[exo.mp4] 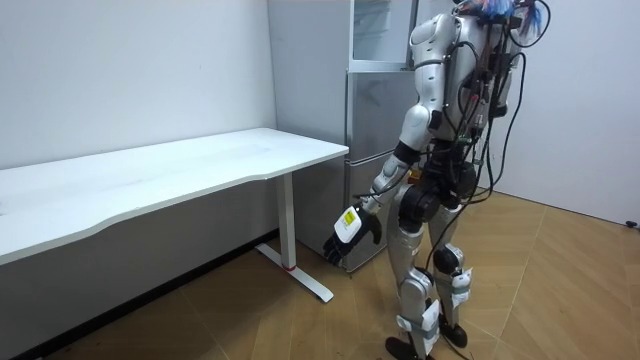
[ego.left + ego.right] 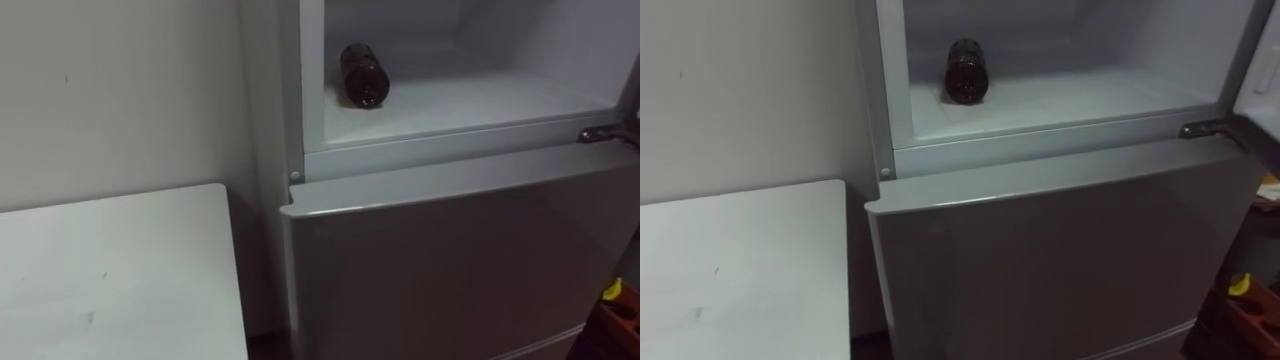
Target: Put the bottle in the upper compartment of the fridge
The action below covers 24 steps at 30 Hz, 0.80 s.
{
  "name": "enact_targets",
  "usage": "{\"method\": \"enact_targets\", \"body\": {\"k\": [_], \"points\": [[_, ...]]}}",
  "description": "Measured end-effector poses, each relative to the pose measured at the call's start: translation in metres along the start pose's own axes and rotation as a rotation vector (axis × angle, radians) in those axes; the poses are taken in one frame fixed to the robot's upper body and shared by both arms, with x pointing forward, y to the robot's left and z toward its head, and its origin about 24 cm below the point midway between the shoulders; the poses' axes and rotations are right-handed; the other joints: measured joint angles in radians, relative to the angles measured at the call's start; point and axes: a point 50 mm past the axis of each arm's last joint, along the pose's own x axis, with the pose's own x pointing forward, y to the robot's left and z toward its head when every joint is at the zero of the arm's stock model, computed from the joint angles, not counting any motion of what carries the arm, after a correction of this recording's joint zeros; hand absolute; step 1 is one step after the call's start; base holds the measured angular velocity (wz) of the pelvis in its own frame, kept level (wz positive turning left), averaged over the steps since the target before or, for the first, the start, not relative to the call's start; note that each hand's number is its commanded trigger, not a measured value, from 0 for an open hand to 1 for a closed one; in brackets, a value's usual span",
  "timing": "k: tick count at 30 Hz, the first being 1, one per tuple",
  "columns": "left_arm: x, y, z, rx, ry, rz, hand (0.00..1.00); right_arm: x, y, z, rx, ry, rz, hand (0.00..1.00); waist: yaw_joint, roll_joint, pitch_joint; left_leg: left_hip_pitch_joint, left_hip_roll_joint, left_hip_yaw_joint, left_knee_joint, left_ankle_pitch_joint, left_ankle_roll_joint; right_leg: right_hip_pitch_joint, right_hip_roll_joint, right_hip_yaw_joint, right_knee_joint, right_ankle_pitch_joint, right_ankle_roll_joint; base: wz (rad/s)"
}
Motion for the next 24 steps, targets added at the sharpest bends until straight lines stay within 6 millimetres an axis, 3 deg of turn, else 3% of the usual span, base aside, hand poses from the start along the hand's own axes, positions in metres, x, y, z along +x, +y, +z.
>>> {"method": "enact_targets", "body": {"k": [8, 18, 24], "points": [[-0.001, -0.004, -0.009, 0.008, 0.038, -0.009, 0.00, -0.012, 0.027, 0.019, -0.085, -0.194, 0.133, 0.00, 0.004, -0.003, 0.0028, 0.011, 0.001, -0.002, 0.002, 0.001, 0.000, 0.013, 0.000, -0.005, -0.005, 0.000, 0.000, 0.00], [-0.001, -0.004, -0.008, 0.026, 0.030, -0.009, 0.00, -0.016, 0.029, 0.022, -0.108, -0.237, 0.141, 0.00, 0.007, -0.003, 0.0027, 0.009, -0.001, -0.003, 0.000, 0.003, 0.001, 0.006, 0.000, -0.004, -0.005, 0.000, 0.000, 0.00], [0.000, -0.005, -0.003, 0.033, 0.018, -0.009, 0.00, -0.020, 0.031, 0.011, -0.127, -0.195, 0.163, 0.00, 0.008, -0.010, 0.0013, 0.006, -0.001, -0.003, -0.001, 0.003, 0.001, 0.003, 0.000, -0.004, -0.003, 0.000, 0.000, 0.00]]}}
